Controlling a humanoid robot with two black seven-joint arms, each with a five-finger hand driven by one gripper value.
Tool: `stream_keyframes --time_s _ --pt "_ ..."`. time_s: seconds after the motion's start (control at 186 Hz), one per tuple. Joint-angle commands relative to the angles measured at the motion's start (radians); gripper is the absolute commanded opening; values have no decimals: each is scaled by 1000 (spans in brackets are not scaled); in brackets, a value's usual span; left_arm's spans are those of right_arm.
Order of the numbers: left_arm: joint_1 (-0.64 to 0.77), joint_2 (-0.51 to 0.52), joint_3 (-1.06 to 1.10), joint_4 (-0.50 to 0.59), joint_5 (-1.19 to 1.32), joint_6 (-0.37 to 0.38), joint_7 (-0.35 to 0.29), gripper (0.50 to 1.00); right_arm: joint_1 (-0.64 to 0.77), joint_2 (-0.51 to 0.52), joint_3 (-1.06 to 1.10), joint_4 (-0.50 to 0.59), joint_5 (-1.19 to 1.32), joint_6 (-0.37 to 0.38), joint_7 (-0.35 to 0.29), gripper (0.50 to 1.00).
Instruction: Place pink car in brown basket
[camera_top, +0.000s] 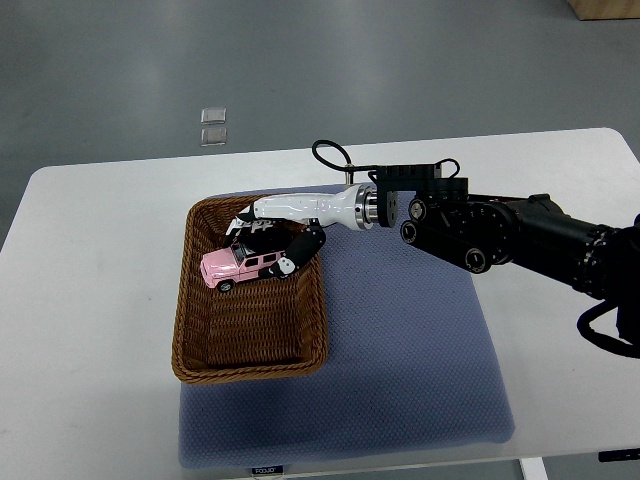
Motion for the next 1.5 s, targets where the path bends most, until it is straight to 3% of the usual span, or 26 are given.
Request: stream_keyframes --time_s 0.0,0.07,0.188,0.424,0.526,0.606,0.832,1.047,1.197,1.497 --pt "1 0 0 0 -1 0 -1 1000 -11 0 11 -1 12 -1 1 725" --pt "-1 0 0 0 0 0 -1 1000 -16 0 21 -1 16 -6 3 795" --pt "1 0 1 0 -1 0 0 1000 -16 0 21 -1 18 -8 3 848" --pt "-1 0 0 0 0 -2 0 1000 -14 0 21 -59 251 12 -8 856" --pt "-1 0 0 0 -1 0 0 1000 -16 -5 21 -68 410 14 -108 893" --pt "-1 0 0 0 0 0 0 1000 -18 -41 30 -68 527 14 -175 895" --pt "-1 0 0 0 -1 0 0 1000 -99 -100 164 -68 835 26 -298 897" --pt "-1 0 0 0 0 0 0 1000 -183 -175 360 -68 1045 164 -398 897" --pt "-1 0 0 0 0 0 0 1000 -229 -207 391 -68 1236 184 -508 897" --pt "1 0 0 0 -1 0 -1 1000 -252 -206 391 -70 1354 183 -536 899"
